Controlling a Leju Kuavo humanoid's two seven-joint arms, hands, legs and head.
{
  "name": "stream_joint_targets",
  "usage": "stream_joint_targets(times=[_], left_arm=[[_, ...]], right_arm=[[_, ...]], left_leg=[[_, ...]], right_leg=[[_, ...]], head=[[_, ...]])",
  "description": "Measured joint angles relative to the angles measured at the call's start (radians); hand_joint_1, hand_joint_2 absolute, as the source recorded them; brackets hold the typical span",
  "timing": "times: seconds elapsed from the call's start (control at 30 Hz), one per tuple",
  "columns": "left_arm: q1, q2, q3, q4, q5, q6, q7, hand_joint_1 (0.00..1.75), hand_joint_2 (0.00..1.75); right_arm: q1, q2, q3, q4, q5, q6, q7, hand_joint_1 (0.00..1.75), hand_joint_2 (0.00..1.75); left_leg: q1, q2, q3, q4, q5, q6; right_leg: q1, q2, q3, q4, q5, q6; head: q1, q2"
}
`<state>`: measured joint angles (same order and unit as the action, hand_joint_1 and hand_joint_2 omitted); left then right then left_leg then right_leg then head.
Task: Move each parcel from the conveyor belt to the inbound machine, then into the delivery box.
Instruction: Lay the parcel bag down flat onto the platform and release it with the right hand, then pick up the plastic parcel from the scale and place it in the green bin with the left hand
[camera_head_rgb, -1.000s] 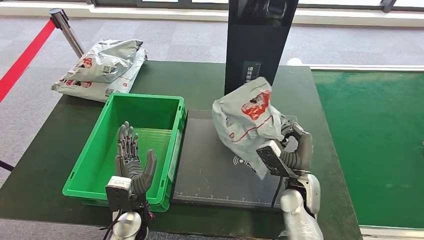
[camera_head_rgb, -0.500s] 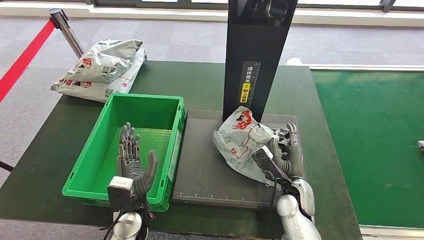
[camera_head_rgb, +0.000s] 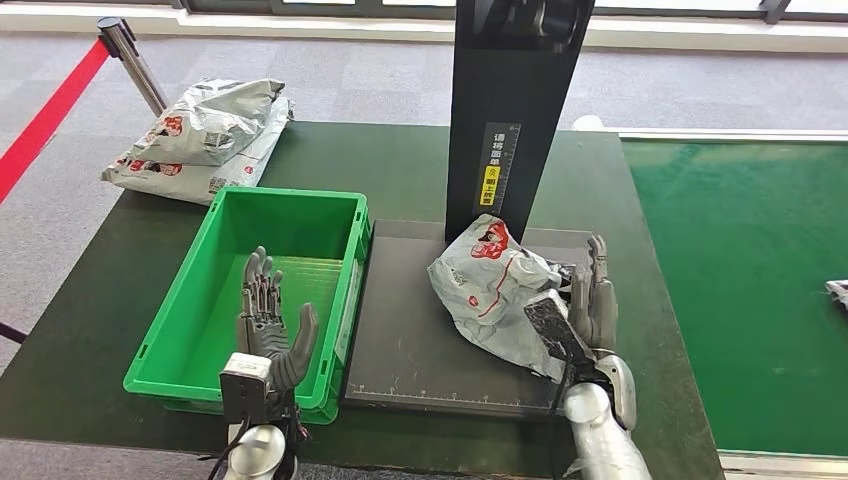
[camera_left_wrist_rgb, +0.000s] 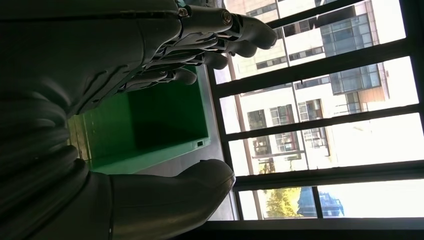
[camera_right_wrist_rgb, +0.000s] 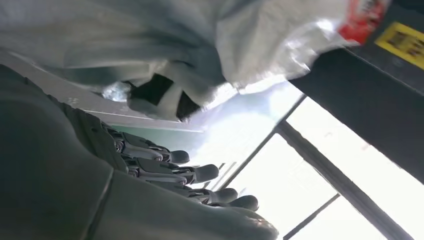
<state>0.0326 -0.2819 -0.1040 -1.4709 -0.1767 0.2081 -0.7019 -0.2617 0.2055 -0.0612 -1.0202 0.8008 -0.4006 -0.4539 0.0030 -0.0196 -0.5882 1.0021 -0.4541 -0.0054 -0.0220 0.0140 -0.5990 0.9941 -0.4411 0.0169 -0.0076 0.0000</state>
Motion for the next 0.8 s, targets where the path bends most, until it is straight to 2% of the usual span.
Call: stream_joint_targets(times=[0.1,0.17,0.23,0.37,0.5,0.6,0.8], left_arm=[[-0.002,0.002,-0.016,-0.004,-0.019,0.045,0.000,0.00,1.75],[-0.009,0.004,-0.048,-0.009,-0.041,0.082,0.000,0.00,1.75],[-0.020,0.005,-0.085,-0.011,-0.066,0.115,0.000,0.00,1.75],[-0.086,0.011,-0.202,0.011,-0.201,0.236,-0.001,0.00,1.75],[-0.167,0.004,-0.304,0.100,-0.406,0.325,0.029,0.00,1.75],[-0.241,-0.011,-0.334,0.209,-0.587,0.413,0.083,0.00,1.75],[-0.301,-0.028,-0.361,0.312,-0.626,0.433,0.098,0.00,1.75]], right_arm=[[0.003,0.000,-0.013,-0.034,-0.116,-0.087,-0.139,0.00,0.00],[0.004,0.000,-0.023,-0.063,-0.162,-0.163,-0.214,0.00,0.87],[0.008,0.001,-0.030,-0.091,-0.177,-0.210,-0.236,0.00,1.75],[0.023,0.025,-0.052,-0.220,-0.155,-0.288,-0.245,0.00,1.75],[0.018,0.062,-0.091,-0.336,-0.136,-0.294,-0.246,0.00,1.75],[0.012,0.088,-0.115,-0.405,-0.133,-0.294,-0.246,0.00,1.75],[0.011,0.108,-0.136,-0.470,-0.132,-0.294,-0.246,0.00,1.75]], left_leg=[[0.000,0.000,0.000,0.000,0.000,0.000],[0.000,0.000,0.000,0.000,0.000,0.000],[0.000,0.000,0.000,0.000,0.000,0.000],[-0.001,-0.001,0.000,0.001,0.000,0.001],[-0.001,0.001,0.001,0.001,0.000,0.000],[-0.001,0.001,0.002,0.001,0.001,0.000],[-0.001,0.002,0.002,0.001,0.001,0.000]], right_leg=[[0.000,0.000,0.000,0.000,0.000,0.000],[0.000,0.000,0.000,0.000,0.000,0.000],[-0.001,0.000,0.000,0.000,0.000,0.000],[-0.001,-0.001,0.000,0.000,0.001,0.000],[-0.001,0.000,0.000,0.000,0.001,0.001],[-0.001,0.001,0.001,0.000,0.002,0.000],[-0.001,0.002,0.000,0.000,0.002,0.000]], head=[[0.000,0.000],[0.000,0.000],[0.000,0.000],[0.000,0.000],[0.000,0.000],[0.000,0.000],[0.000,0.000]])
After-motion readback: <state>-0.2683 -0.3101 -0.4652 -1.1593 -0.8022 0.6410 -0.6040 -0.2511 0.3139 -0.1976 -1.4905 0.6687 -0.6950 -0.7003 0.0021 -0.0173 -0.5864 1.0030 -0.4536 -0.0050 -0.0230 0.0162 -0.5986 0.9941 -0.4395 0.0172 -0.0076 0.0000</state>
